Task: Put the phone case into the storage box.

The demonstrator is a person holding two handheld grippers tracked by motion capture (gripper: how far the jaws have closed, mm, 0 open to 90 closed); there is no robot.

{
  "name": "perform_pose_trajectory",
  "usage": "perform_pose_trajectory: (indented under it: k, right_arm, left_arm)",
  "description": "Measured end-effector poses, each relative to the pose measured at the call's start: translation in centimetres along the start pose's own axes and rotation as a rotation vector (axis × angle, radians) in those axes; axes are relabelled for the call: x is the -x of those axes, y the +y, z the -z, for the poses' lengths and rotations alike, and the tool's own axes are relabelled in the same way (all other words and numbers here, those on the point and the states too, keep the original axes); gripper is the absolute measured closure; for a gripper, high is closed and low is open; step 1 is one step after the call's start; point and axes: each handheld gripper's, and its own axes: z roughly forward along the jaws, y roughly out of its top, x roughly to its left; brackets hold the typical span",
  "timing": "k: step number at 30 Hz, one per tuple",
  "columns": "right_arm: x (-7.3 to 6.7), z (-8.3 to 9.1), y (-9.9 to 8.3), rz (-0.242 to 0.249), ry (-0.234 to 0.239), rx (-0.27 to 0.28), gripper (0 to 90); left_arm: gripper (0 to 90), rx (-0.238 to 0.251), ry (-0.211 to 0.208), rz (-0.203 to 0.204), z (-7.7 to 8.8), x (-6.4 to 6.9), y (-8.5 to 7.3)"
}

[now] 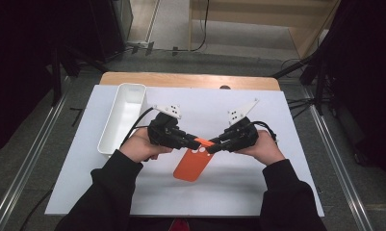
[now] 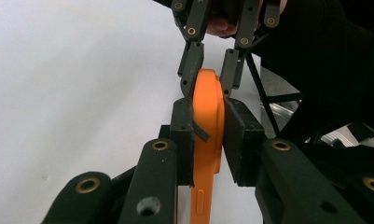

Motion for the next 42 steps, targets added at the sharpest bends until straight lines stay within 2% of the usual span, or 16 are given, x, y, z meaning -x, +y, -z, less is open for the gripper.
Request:
perform_pose_trajectory:
  k: [6, 7, 9, 12, 19, 21, 26, 30, 37, 42]
  right_arm:
    - [-0.2, 0.2, 0.1, -0.009, 0.008, 0.008, 74.1]
    - [-0.3, 0.2, 0.1, -0.006, -0.001, 0.011, 74.1]
    - [-0.3, 0.3, 0.2, -0.013, 0.005, 0.011, 74.2]
    - [-0.3, 0.3, 0.1, -0.029, -0.007, 0.002, 74.3]
    - [-0.4, 0.5, 0.2, -0.073, -0.033, 0.001, 74.3]
    - [-0.5, 0.6, 0.3, -0.075, -0.036, -0.007, 74.3]
    - [-0.5, 0.8, 0.5, -0.131, -0.059, -0.012, 74.3]
    - [-0.3, 1.0, 0.7, -0.204, -0.056, -0.028, 74.3]
    - [-0.1, 1.2, 0.8, -0.287, -0.086, -0.028, 74.3]
    - [-0.1, 1.4, 1.0, -0.329, -0.125, -0.026, 74.3]
  left_arm:
    - [72.1, 0.014, 0.013, 0.014, 0.1, 0.1, 0.1]
    - [70.9, 0.016, 0.019, 0.02, 0.1, 0.1, 0.1]
    - [61.2, 0.016, 0.009, 0.043, 0.0, 0.1, 0.2]
    - [46.2, 0.04, 0.003, 0.042, 0.1, 0.3, 0.3]
    - [32.1, 0.081, 0.033, 0.061, 0.5, 0.1, 0.5]
    - [31.8, 0.086, 0.045, 0.061, 0.5, 0.0, 0.5]
    - [31.8, 0.092, 0.076, 0.055, 0.6, 0.0, 0.6]
    - [28.7, 0.113, 0.096, 0.041, 0.6, 0.1, 0.6]
    - [28.7, 0.116, 0.119, 0.041, 0.4, 0.3, 0.6]
    - [28.7, 0.127, 0.147, 0.018, 0.2, 0.4, 0.6]
